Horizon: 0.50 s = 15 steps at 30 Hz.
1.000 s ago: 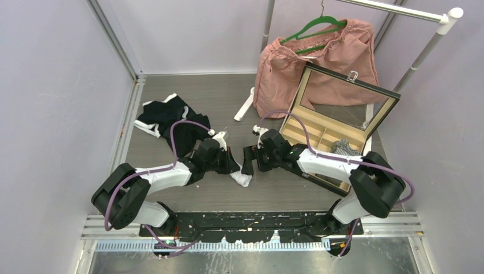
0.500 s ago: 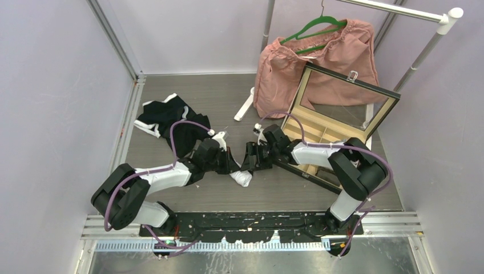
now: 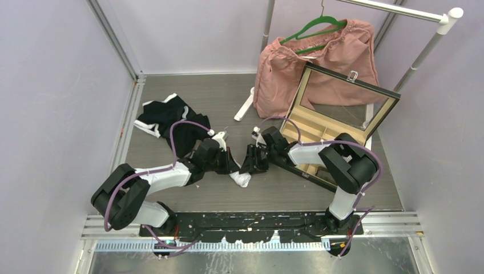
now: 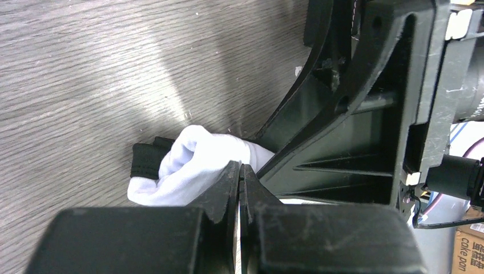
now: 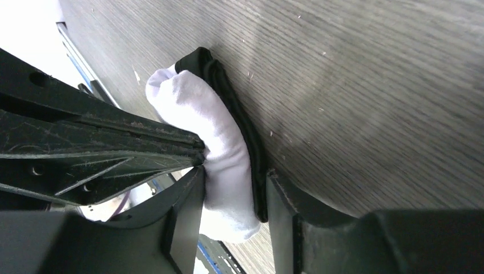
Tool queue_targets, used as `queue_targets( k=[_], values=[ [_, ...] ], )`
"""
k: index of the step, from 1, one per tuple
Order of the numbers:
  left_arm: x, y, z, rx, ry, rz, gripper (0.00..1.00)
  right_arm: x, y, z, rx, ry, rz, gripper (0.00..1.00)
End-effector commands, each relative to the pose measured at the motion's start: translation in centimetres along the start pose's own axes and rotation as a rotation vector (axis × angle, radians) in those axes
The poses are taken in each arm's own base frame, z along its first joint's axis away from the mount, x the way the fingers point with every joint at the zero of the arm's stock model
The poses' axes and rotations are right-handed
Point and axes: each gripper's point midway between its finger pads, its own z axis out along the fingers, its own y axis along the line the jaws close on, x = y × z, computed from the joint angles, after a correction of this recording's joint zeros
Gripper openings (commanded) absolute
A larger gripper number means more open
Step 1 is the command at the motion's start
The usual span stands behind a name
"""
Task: Roll the underwear
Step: Pick up the underwear from the center of the board.
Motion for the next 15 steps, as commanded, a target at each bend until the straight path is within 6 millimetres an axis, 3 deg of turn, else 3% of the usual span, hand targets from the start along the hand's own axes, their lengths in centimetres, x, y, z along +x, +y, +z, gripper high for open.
queue_targets(
  k=[1,10,15],
  values=[
    [2.9,3.1,-0.6,-0.113,0.082,-0.002,0.01,0.7,-0.7,0.9,-0.017,0.018,0.03,0.42],
    [2.6,3.5,-0.9,-0.139,0.065,-0.002,0.01,0.8,-0.4,1.0,-0.057,0.005,0.02,0.01],
    [0.4,1.9,-2.6,-0.14,0.021,0.0,0.01,0.4,0.6,0.2,-0.081,-0.03,-0.018,0.01]
  ],
)
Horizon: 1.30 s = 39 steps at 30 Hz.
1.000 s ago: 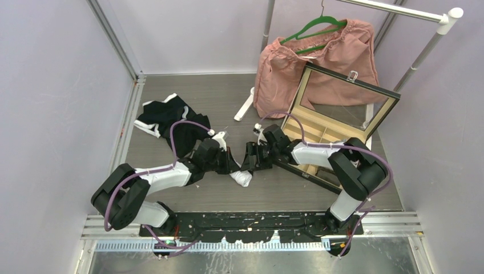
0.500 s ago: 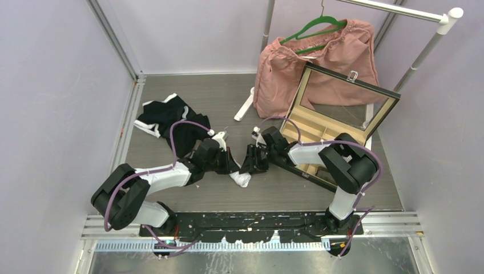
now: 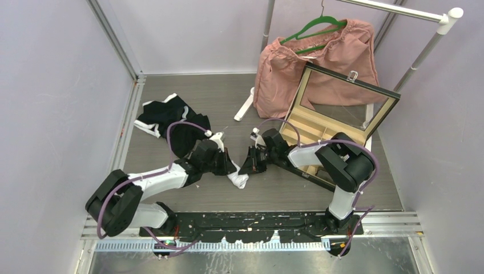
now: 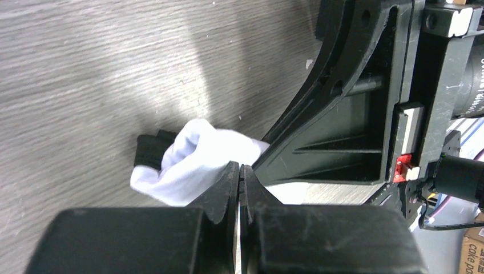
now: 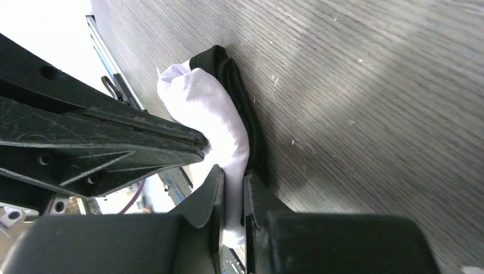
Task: Roll the underwear
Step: Pick up the underwear from the center of the board.
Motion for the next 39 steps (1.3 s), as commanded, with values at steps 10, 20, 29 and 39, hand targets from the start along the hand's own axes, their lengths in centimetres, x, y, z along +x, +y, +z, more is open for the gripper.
queue_targets(
  k=[10,20,29,39],
  values=[
    [-5.8,-1.8,-8.9,-0.111,-0.173,0.031,0.2,-1.8,1.0,-3.2,0.093,-0.131,-0.187,0.01],
    [-3.3,0.2,-8.8,-0.152,-0.137,-0.004,0.19,-4.4,2.3,-8.1,0.27,-0.219,-0.401,0.01],
    [-3.2,0.6,-8.9,-0.167,-0.135,0.0,0.18,-6.1,3.0,-12.7,0.437,-0.249,-0.574,0.01],
    [-3.0,0.1,-8.5,-0.154,-0.094,0.018,0.12,-8.8,3.3,-21.8,0.765,-0.319,-0.918,0.01]
  ],
)
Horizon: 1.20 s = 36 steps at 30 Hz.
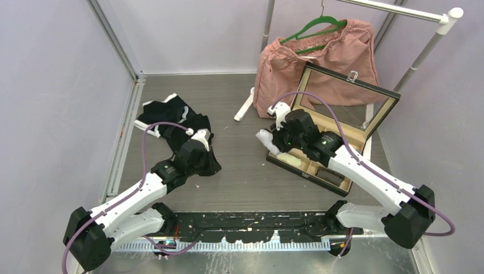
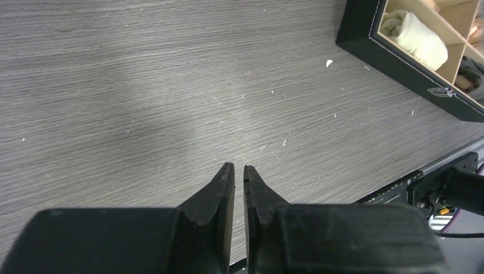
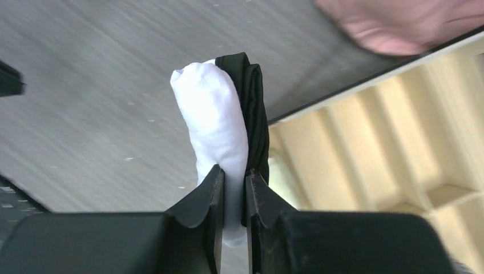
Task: Roll the underwear
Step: Pick up the underwear from the center of the board, then place the underwear in the storage box.
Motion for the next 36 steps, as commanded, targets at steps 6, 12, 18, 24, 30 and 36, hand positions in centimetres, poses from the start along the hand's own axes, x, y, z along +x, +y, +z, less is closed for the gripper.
queue_targets(
  k=[6,12,18,24,30,36],
  values=[
    [-0.6,-1.5,-0.1,0.047,0.033,0.035,0.11,0.9,-8.5,-4.1,0.281,0.173,-0.465,0.01],
    [-0.6,-1.8,-0.1,0.055,0.052,0.048,0.08,0.7,-7.9,-3.5,0.143,0.057,-0.61,0.01],
    [-0.5,-2.0,0.0,0.063,0.057,0.046,0.07,1.9,-9.3,-1.9,0.128,0.118,-0.571,0.01],
    [-0.5,-2.0,0.0,0.061,0.061,0.044,0.06,2.2,-10.2,0.3,0.083,0.108,-0.517,0.01],
    [-0.5,-1.9,0.0,0.057,0.065,0.047,0.05,3.2,-10.6,1.7,0.053,0.123,-0.48,0.01],
    [-0.3,-1.8,0.0,0.056,0.065,0.046,0.05,5.2,-10.9,3.0,0.033,0.184,-0.458,0.01]
  ],
)
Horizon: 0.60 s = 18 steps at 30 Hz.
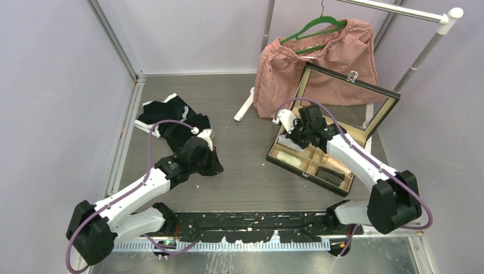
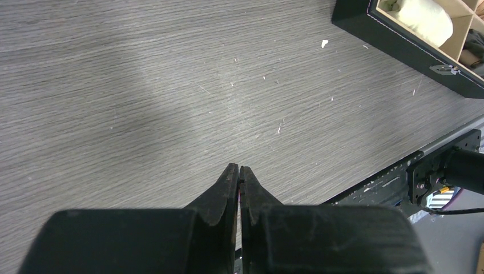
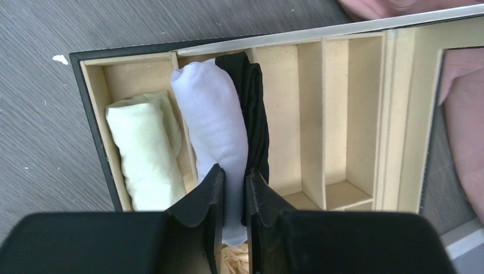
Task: Roll the underwear
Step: Place the underwear in the storage box.
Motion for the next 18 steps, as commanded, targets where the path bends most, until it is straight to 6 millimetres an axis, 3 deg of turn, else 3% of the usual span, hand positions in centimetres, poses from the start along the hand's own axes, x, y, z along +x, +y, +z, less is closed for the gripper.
queue_targets(
  k=[1,14,18],
  values=[
    [-1.2,-1.0,-0.5,0.029,-0.024,0.02,0.05,-0.1,-0.1,1.2,-0.013,-0.021,0.002,0.01],
    [-1.1,-1.0,-0.5,0.029,-0.013,0.032,0.04,4.0,0.6,3.7,-0.041,0.14,0.019,0.01],
    [-1.1,-1.0,-0.5,0.031,-0.009,0.031,0.04,4.9,0.7,4.2,-0.041,0.175,0.027,0.13]
  ],
)
